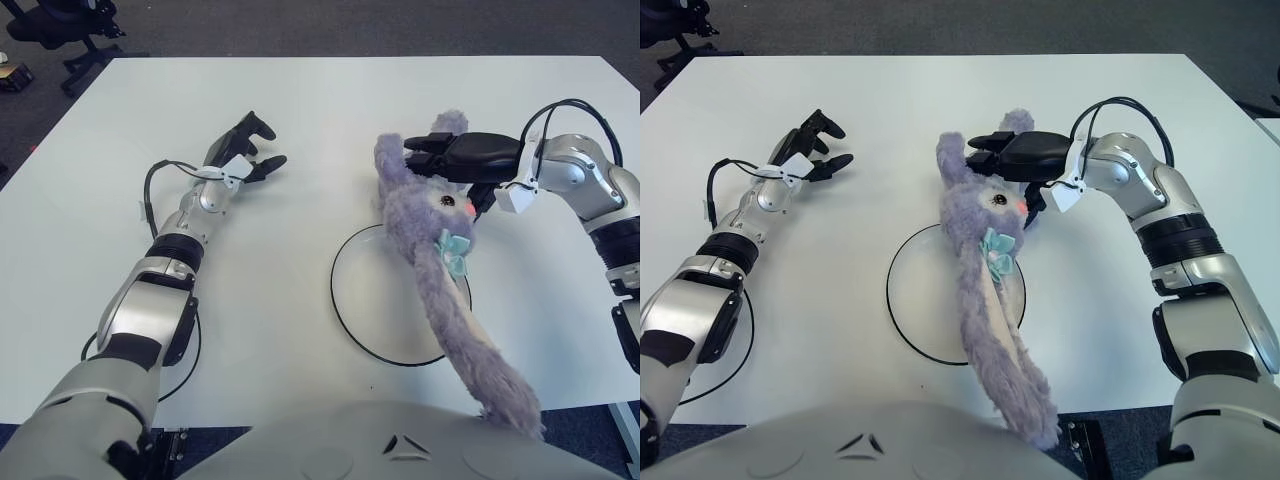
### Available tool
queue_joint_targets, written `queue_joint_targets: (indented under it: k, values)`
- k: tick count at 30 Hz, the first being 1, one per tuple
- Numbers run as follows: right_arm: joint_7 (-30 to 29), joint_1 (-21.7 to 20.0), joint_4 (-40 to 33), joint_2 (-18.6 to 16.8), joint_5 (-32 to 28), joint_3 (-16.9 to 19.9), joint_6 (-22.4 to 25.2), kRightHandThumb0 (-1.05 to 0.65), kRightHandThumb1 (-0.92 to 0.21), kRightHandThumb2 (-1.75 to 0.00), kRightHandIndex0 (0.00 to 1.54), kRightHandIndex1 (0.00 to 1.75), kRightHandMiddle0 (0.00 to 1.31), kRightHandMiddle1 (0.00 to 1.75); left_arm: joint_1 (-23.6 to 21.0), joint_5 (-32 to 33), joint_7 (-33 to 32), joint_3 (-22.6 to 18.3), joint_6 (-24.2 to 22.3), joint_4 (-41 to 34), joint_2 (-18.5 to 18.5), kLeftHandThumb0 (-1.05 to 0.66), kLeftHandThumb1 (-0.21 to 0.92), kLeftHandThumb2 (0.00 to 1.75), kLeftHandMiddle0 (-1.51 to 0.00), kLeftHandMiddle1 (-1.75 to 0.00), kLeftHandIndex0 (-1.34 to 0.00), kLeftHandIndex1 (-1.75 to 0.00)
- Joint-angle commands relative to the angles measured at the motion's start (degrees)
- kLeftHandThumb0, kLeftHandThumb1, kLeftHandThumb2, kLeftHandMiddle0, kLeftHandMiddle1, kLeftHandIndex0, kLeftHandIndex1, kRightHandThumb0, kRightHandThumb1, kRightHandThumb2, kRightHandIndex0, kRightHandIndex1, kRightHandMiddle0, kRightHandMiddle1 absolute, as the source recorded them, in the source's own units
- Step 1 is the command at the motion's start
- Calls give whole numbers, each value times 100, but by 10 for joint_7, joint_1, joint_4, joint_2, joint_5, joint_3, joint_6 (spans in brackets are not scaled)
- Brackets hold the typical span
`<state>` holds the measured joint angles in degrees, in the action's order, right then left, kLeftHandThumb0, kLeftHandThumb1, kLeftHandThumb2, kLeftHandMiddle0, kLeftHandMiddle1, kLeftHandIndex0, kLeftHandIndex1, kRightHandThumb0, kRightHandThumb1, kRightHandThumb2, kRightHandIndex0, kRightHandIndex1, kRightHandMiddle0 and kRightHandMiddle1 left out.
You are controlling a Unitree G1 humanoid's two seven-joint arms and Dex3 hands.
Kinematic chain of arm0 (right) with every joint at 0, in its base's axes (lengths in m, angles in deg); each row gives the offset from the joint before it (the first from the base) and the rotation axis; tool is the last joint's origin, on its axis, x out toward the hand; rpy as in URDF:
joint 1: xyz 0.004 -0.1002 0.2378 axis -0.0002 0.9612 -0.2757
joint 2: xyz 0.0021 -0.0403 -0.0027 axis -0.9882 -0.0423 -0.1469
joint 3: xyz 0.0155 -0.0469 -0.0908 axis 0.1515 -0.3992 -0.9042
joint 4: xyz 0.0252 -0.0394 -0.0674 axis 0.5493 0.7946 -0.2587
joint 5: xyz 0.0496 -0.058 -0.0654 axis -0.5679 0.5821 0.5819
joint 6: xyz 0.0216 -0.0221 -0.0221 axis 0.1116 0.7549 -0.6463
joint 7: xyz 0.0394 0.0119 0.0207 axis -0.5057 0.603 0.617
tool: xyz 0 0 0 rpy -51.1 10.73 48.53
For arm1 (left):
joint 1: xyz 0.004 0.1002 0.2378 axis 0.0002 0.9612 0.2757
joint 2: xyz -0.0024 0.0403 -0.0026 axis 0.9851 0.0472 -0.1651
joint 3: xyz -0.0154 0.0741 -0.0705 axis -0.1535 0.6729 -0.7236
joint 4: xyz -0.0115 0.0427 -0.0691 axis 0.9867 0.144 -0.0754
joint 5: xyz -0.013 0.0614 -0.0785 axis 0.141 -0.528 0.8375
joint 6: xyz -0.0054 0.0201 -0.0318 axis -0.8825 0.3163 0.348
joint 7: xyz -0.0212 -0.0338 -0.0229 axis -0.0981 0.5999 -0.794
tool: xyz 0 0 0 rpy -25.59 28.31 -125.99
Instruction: Put the doll into the plate.
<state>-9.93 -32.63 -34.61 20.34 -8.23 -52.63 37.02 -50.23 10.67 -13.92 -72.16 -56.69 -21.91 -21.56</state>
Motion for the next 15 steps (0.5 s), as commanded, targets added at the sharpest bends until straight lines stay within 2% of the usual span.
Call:
queue_joint_targets:
  k: [1, 4, 8, 9, 10, 11, 12, 13, 15]
  values:
    - [-13, 0, 4, -5, 26, -7, -2, -42, -92, -2, 10, 1, 16, 3, 9, -2, 6, 1, -8, -4, -1, -1, 92, 39, -36, -161, -26, -145]
    - [-43, 0, 0, -6, 61, -6, -1, -42, -92, -3, 22, 3, 27, 7, 10, -2, 7, 1, -10, -6, -1, -1, 92, 39, -36, -162, -26, -145]
    - [-75, 2, 0, -7, 85, -5, -4, -43, -92, -3, 28, 3, 32, 7, 10, -2, 7, 1, -13, -9, -1, -1, 92, 39, -36, -162, -25, -145]
    - [-90, 3, 0, -8, 94, -3, -6, -39, -91, -3, 37, 7, 41, 12, 11, -2, 7, 1, -13, -10, -1, -1, 92, 39, -36, -162, -25, -145]
    - [-116, 7, 0, -10, 106, 1, -11, -37, -91, -3, 40, 7, 45, 13, 11, -3, 7, 1, -14, -11, -1, -1, 92, 39, -36, -162, -25, -145]
    - [-147, 10, 1, -13, 121, 5, -17, -31, -91, -2, 46, 18, 51, 18, 11, -3, 7, 1, -15, -11, -1, -1, 92, 39, -36, -162, -26, -145]
    - [-168, 12, 2, -14, 131, 8, -21, -28, -91, -2, 46, 32, 54, 23, 11, -3, 7, 1, -15, -12, -1, -1, 92, 39, -36, -162, -26, -145]
    - [-184, 13, 3, -14, 139, 8, -24, -23, -91, -2, 43, 58, 55, 39, 12, -3, 7, 1, -16, -12, -1, -1, 92, 39, -36, -162, -26, -145]
    - [-218, 13, 5, -12, 161, 7, -31, -18, -92, -2, 38, 87, 52, 62, 12, -3, 7, 2, -16, -13, -1, -1, 92, 39, -36, -162, -26, -145]
